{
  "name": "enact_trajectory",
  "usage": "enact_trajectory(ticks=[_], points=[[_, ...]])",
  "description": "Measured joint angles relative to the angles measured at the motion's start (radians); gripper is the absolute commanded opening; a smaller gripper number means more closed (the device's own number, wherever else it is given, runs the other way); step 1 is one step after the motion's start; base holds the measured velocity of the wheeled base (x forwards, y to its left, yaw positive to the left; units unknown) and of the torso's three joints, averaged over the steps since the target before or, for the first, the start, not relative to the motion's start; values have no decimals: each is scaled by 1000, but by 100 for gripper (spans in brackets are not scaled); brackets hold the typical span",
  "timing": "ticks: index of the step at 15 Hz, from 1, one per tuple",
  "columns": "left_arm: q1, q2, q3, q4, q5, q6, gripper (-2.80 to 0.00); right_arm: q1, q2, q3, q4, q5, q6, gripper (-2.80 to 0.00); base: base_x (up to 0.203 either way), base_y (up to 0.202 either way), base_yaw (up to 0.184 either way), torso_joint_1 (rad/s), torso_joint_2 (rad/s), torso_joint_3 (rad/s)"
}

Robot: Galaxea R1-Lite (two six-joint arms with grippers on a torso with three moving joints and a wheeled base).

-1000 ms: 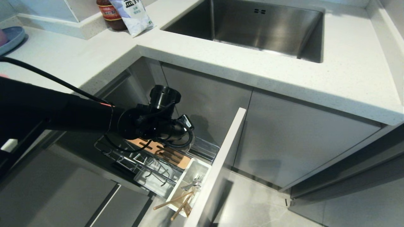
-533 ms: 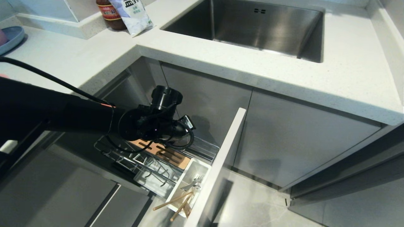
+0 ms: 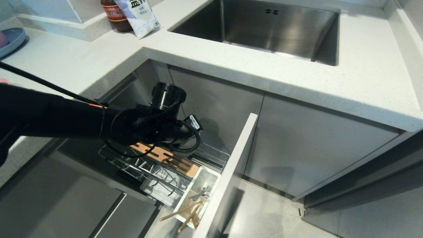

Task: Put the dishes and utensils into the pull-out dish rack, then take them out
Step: Take the bowl out of the cupboard

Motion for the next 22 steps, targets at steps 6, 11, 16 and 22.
enact_trajectory(ticks=[6,11,16,22], points=[[-5,-113,36,-33,0,6,-280,0,0,0,0,0,0,-280,0,0,0,0,0,0],[-34,-270,67,-35,-1,35,-280,0,0,0,0,0,0,-280,0,0,0,0,0,0],[-68,-535,93,-37,-2,126,-280,0,0,0,0,0,0,-280,0,0,0,0,0,0],[121,-799,96,-90,-7,373,-280,0,0,0,0,0,0,-280,0,0,0,0,0,0]])
